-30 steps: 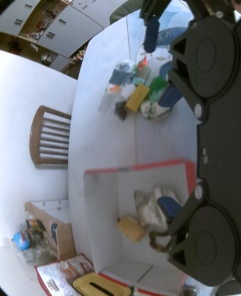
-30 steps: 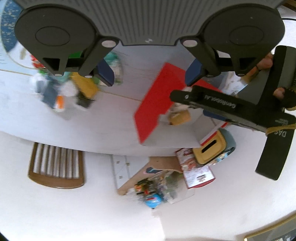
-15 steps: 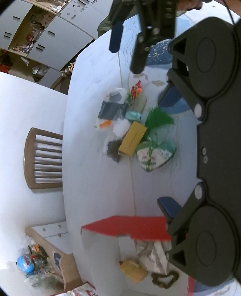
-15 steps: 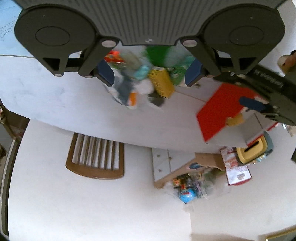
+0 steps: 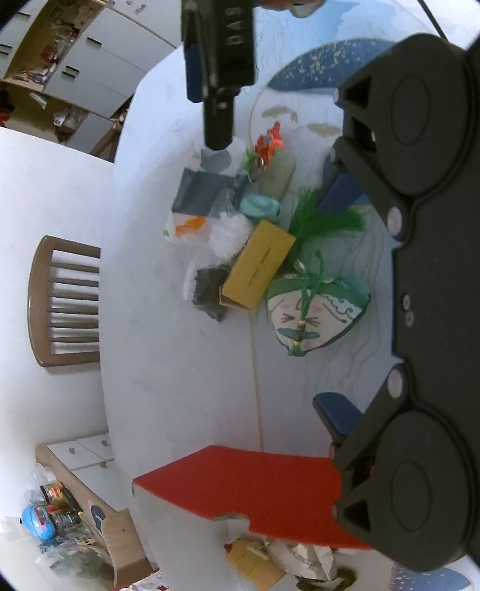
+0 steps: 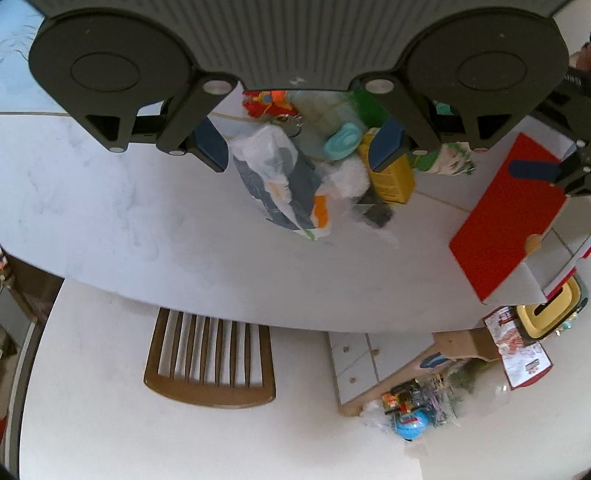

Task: Organize objects
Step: 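Return to the pile, grasp the green cloth pouch with left tool while right grasps plastic bag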

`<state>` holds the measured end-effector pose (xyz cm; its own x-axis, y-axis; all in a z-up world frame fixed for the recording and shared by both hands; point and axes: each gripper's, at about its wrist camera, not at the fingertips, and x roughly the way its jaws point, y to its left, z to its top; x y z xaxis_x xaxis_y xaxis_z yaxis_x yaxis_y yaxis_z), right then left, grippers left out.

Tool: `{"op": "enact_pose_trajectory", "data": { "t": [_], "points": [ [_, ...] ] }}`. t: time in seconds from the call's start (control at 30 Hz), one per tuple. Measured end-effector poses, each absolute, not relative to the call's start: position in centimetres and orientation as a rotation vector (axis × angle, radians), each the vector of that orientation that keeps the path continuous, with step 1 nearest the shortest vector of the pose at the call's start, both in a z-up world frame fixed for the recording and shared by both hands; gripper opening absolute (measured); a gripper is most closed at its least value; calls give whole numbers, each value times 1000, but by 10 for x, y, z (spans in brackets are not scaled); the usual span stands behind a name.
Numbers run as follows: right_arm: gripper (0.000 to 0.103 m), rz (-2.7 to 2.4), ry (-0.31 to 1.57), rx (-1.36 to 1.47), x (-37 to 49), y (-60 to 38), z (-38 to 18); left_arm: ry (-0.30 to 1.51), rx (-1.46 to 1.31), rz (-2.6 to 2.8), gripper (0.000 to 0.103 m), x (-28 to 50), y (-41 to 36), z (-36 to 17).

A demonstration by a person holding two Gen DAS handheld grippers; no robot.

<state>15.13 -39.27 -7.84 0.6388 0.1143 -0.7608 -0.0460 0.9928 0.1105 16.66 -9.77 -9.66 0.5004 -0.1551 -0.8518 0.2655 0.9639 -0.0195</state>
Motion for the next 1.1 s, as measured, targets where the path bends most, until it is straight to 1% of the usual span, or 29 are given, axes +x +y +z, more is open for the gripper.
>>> {"op": "enact_pose_trajectory", "data": {
  "t": [0.13,0.2,0.27,0.33,0.37,0.4,0.53,0.57,0.6,0.77,0.87,1.0,1.1],
  "points": [
    [78,78,902,130,170,-401,-92,1015,154,-243,100,178,-100,-107],
    [68,78,917,143,177,-404,-99,1028,136,-250,99,183,-98,-112],
    [68,75,927,142,180,-405,-105,1037,125,-255,96,187,-98,-115],
    [62,83,938,152,185,-406,-111,1052,115,-259,92,190,-97,-119],
    [58,86,944,158,186,-407,-113,1063,107,-260,89,192,-96,-122],
    [57,88,948,160,187,-406,-116,1074,100,-263,84,193,-95,-124],
    [51,96,952,162,190,-405,-121,1099,73,-282,75,195,-91,-131],
    [48,93,951,162,190,-405,-122,1102,71,-283,71,195,-91,-132],
    [44,89,951,162,191,-405,-123,1107,64,-281,64,195,-90,-133],
    [34,67,946,168,191,-406,-123,1115,27,-300,51,196,-86,-135],
    [32,56,942,170,188,-406,-122,1110,28,-304,49,194,-88,-134],
    [22,39,933,156,185,-404,-117,1111,8,-318,46,194,-89,-130],
    [19,34,925,156,180,-404,-110,1100,20,-324,45,191,-92,-125]
  ]
}}
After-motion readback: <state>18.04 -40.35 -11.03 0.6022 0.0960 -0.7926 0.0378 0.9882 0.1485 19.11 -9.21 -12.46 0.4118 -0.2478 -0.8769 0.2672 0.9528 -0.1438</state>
